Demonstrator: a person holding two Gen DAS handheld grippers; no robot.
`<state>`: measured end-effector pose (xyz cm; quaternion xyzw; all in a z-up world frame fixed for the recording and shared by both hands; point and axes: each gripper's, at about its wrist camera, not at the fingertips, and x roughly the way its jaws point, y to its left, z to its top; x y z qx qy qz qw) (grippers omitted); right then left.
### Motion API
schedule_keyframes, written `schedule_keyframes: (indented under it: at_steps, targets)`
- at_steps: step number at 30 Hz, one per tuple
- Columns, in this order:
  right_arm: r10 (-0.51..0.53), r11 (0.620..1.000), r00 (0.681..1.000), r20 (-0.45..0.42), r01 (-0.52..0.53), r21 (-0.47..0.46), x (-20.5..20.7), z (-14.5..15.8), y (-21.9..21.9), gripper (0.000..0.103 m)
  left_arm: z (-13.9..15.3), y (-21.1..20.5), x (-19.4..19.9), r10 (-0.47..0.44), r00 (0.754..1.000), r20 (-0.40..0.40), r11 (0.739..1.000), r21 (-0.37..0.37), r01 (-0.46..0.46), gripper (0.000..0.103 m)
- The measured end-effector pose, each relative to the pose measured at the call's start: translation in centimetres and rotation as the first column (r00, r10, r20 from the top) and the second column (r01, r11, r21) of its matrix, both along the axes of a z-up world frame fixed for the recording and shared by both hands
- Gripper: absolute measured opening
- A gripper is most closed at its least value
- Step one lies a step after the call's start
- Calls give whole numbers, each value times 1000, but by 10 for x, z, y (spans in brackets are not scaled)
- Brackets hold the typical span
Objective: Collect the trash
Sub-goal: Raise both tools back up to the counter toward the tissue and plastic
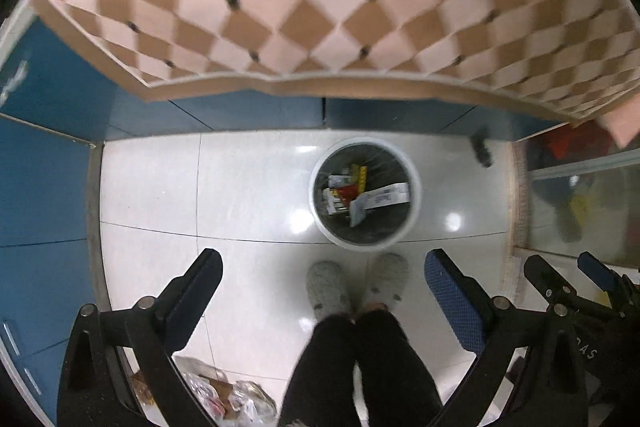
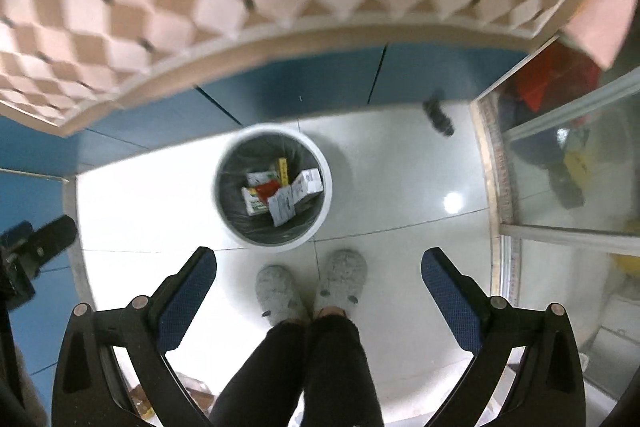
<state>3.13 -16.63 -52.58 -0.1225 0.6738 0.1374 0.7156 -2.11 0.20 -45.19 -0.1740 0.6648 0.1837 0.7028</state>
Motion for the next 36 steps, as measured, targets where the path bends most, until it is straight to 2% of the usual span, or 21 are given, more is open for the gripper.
schedule_keyframes:
  at_steps: [4, 7, 14, 20, 26, 32, 36]
  targets:
    - [7, 1000, 999, 46, -8, 30, -6, 94, -7, 103, 60, -12, -9, 8, 1000, 19, 1000, -21, -8, 103]
    - [29, 999, 997, 76, -32, 41, -12, 152, -10, 103, 92, -19, -14, 10, 1000, 16, 998, -68, -8, 103]
    - [47, 995, 992, 119, -56, 77, -27, 249, -13, 103, 157, -26, -24, 5, 998, 58, 998, -58, -1, 103]
    - [43, 992, 989, 141, -59, 114, -37, 285, -3, 103, 188, -16, -29, 12, 995, 96, 999, -34, -9, 103]
    - [-54, 975, 987, 150, 19, 222, -16, 311, -3, 103, 222, 4, 9, -13, 983, 181, 996, 92, -4, 103]
    - [-209, 934, 969, 129, 159, 319, 64, 322, -16, 103, 241, 24, 97, -50, 964, 261, 975, 224, -10, 103]
    - [-316, 901, 941, 120, 258, 348, 149, 315, -35, 103, 233, 39, 170, -36, 965, 259, 969, 246, -30, 103]
